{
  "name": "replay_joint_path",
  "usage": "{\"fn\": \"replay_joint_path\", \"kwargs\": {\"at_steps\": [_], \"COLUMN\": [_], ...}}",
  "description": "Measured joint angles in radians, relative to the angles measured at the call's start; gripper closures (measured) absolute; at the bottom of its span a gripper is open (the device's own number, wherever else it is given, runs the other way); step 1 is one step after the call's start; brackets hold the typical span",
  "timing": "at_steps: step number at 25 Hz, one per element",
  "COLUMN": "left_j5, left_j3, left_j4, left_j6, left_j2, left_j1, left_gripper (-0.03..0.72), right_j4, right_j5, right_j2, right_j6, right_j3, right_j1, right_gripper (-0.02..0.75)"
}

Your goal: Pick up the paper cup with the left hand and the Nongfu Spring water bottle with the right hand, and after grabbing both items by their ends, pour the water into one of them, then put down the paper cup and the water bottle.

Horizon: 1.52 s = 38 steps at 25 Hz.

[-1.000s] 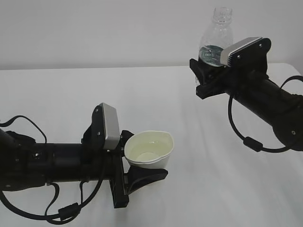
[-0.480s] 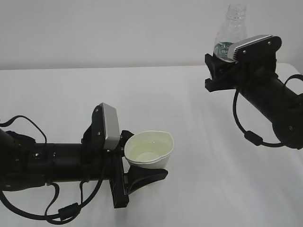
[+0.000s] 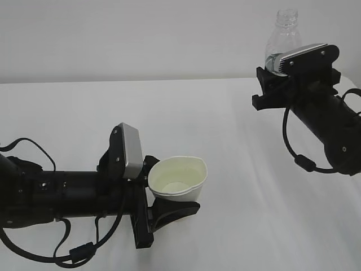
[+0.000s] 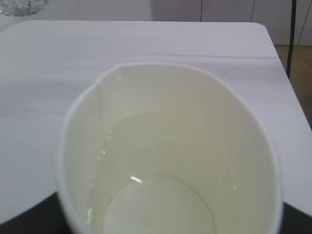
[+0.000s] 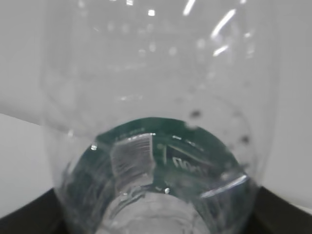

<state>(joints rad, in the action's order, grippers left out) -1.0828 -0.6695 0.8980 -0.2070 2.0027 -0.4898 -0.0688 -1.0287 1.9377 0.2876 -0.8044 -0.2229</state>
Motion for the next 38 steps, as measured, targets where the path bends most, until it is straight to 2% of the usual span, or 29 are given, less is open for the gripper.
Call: {"fn": "replay_joint_path", "kwargs": {"at_steps": [6, 21, 31, 38], "left_j5": [0.0, 0.0, 0.0, 0.0], "left_j3": [0.0, 0.0, 0.0, 0.0], "left_j4": [0.0, 0.0, 0.0, 0.0], "left_j6": [0.0, 0.0, 0.0, 0.0], "left_j2": [0.0, 0.0, 0.0, 0.0], "left_j1": [0.0, 0.0, 0.0, 0.0], "left_gripper": [0.241, 0.241, 0.241, 0.241], "right_j4": [-0.031, -0.037, -0.035, -0.022], "right_j5": [0.0, 0.014, 0.015, 0.015], "right_j2": [0.0, 0.0, 0.0, 0.0], "right_j6": [0.011, 0.013, -0.001, -0.009], "right_j3": [0.0, 0.0, 0.0, 0.0], "right_j1": [0.008, 0.107, 0.141, 0.203], "right_gripper": [0.269, 0.269, 0.269, 0.269]}}
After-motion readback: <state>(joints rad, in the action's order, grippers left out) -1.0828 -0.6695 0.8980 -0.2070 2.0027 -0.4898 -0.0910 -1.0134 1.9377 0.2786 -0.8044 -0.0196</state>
